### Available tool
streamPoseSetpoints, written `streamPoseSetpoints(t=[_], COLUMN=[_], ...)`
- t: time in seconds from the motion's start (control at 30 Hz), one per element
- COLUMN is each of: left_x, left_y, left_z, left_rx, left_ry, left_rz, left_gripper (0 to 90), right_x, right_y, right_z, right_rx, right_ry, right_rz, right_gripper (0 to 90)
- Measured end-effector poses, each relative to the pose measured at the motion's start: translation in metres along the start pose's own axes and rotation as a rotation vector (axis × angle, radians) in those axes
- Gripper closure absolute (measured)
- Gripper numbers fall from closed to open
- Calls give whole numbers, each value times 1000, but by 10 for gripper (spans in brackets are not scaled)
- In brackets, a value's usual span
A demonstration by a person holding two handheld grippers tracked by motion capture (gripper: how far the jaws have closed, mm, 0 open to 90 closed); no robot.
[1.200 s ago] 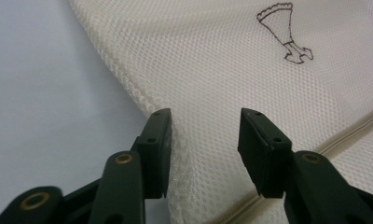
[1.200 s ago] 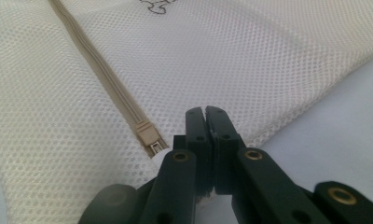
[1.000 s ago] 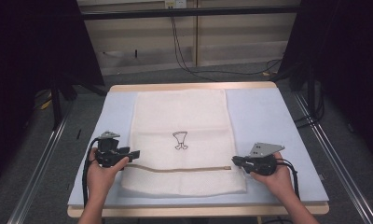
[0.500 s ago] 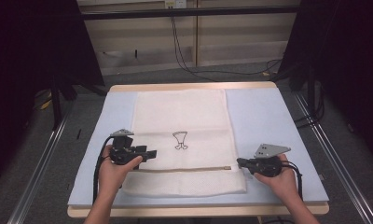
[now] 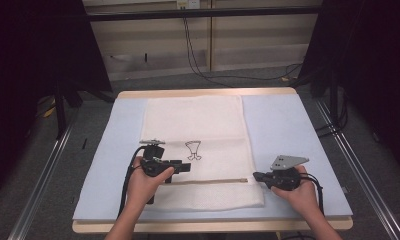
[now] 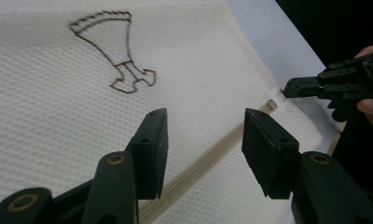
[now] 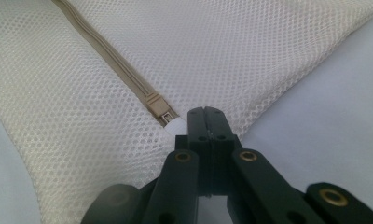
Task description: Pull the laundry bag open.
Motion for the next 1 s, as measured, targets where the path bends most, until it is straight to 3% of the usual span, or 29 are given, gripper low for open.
streamPoseSetpoints(t=[0.13, 0.3, 0.5, 0.53, 0.57, 0.63, 0.83, 0.87, 0.97, 1.0], left_x=[-16, -33, -53, -56, -59, -64, -75, -77, -80, -82], left_y=[12, 24, 38, 40, 43, 45, 51, 53, 53, 54], left_z=[0, 0, -1, 0, 0, 0, 0, -1, -1, -1], left_rx=[24, 18, 21, 24, 55, 60, 61, 79, 66, 83], left_ry=[-33, -60, -108, -113, -116, -125, -117, -115, -112, -99], left_rz=[-22, -39, -77, -74, -91, -99, -106, -111, -108, -108], left_gripper=[543, 560, 583, 590, 604, 629, 636, 634, 629, 625], right_x=[-1, -5, -5, -6, -6, -6, -6, -6, -6, -6], right_y=[-2, -8, -7, -8, -8, -8, -8, -8, -9, -9], right_z=[-1, -2, -3, -3, -3, -4, -4, -4, -4, -4], right_rx=[2, 25, 20, 20, 20, 25, 28, 28, 26, 25], right_ry=[-9, -35, -33, -33, -34, -33, -34, -34, -34, -34], right_rz=[27, 34, 31, 33, 33, 31, 27, 28, 26, 25], right_gripper=[900, 900, 900, 900, 900, 900, 900, 900, 900, 900])
Point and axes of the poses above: each handheld gripper's, and its own axes: x roughly backward along the jaws, z roughly out of its top, y roughly to its right, the point moved 4 cm from there along -x, roughly forward along the jaws
